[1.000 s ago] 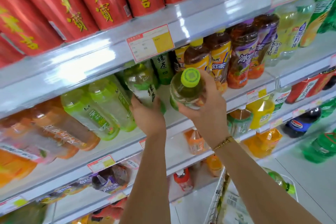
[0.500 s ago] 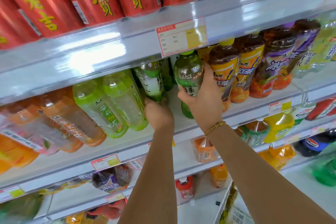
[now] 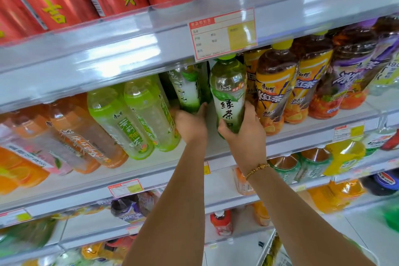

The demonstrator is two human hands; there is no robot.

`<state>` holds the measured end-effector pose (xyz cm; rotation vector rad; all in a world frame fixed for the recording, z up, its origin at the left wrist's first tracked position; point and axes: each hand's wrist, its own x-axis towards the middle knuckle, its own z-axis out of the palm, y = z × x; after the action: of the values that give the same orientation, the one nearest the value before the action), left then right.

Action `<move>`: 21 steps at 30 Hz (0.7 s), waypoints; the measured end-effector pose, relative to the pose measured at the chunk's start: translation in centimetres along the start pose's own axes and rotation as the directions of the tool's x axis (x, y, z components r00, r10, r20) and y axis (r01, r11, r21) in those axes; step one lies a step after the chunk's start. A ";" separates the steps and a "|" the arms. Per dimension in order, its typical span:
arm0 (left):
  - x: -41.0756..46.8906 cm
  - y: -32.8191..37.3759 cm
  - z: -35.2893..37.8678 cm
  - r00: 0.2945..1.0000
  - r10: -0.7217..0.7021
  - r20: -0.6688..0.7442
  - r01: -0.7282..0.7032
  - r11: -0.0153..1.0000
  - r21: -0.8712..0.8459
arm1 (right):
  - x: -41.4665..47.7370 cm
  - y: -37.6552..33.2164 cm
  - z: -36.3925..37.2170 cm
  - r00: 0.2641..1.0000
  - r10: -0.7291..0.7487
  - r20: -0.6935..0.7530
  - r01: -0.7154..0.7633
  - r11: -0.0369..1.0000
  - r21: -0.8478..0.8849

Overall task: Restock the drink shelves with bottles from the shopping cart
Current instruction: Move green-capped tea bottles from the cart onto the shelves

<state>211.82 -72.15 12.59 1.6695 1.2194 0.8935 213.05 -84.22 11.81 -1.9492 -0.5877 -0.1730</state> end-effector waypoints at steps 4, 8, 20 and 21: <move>0.1 -1.1 0.0 0.996 0.085 0.021 -0.085 0.996 0.020 | 0.0 0.2 0.4 1.000 0.010 0.000 -0.010 1.000 0.022; 0.1 -0.9 -0.3 0.995 0.085 0.042 -0.091 0.986 0.142 | 0.0 0.5 0.8 1.000 0.018 -0.010 -0.017 0.998 0.056; -2.2 -0.8 -1.5 0.967 0.194 0.166 -0.235 0.929 0.285 | 0.4 1.3 1.4 1.000 -0.008 -0.020 0.009 0.998 0.058; -1.7 -0.5 -1.5 0.972 0.154 0.180 -0.209 0.913 0.349 | 0.4 1.3 1.4 1.000 -0.006 -0.020 0.007 0.998 0.063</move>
<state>209.82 -73.37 12.61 2.1386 1.1928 0.6604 213.84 -83.29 10.31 -1.8828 -0.5801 -0.1751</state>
